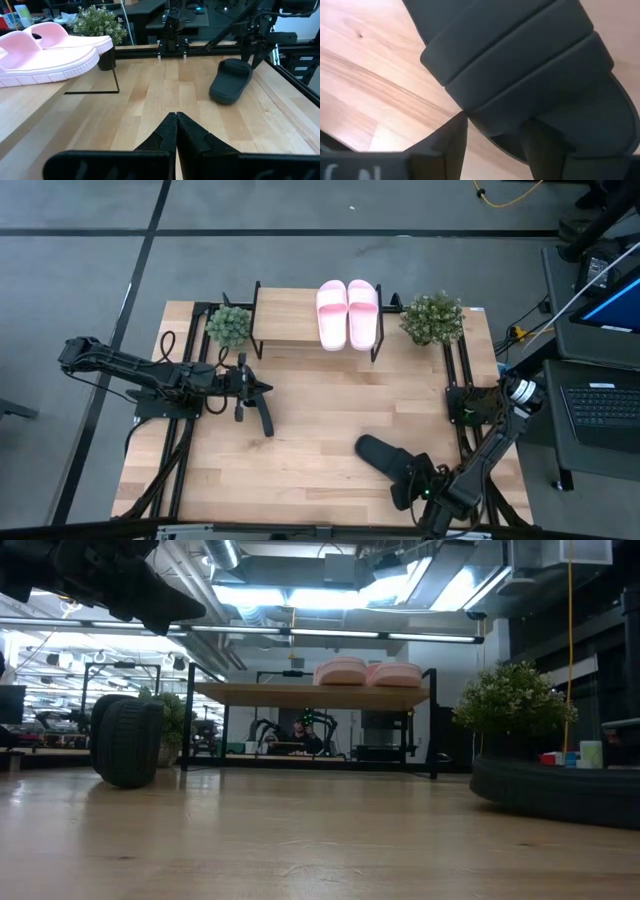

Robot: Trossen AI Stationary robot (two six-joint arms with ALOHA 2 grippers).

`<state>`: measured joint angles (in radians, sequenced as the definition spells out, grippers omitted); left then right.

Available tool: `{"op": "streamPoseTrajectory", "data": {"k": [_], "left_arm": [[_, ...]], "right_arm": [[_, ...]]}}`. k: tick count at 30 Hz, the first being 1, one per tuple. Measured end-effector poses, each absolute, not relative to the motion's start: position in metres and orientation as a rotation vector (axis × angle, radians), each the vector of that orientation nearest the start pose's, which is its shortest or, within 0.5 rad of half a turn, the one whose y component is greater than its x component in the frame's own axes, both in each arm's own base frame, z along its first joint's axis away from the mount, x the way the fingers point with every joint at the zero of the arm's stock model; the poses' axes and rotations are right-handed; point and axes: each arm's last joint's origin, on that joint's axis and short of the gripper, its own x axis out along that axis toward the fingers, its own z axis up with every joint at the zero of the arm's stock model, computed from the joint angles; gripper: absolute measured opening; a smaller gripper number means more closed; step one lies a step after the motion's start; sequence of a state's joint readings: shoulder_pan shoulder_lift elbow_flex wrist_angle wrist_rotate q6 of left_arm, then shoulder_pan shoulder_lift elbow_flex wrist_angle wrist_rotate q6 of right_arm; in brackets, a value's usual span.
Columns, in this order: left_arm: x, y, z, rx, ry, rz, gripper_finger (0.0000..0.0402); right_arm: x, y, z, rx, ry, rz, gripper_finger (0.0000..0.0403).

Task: Pick and place slides into the shelf
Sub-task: Put the bottom black slipper on the shelf

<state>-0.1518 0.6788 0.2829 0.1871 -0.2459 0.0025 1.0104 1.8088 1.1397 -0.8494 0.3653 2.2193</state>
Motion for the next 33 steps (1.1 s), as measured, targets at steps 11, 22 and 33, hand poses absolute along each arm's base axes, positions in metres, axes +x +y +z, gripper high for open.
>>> {"op": "streamPoseTrajectory", "data": {"k": [11,22,33], "left_arm": [[0.157,-0.017,0.21,0.044,0.206,0.093,0.0],[0.156,-0.017,0.208,0.048,0.224,0.093,0.0],[0.156,-0.017,0.208,0.049,0.226,0.093,0.0]], "right_arm": [[0.188,0.252,0.16,0.787,1.024,-0.785,0.0177],[0.198,0.239,0.16,0.642,1.052,-0.766,0.0072],[0.211,0.225,0.161,0.484,0.98,-0.74,0.0009]]}}
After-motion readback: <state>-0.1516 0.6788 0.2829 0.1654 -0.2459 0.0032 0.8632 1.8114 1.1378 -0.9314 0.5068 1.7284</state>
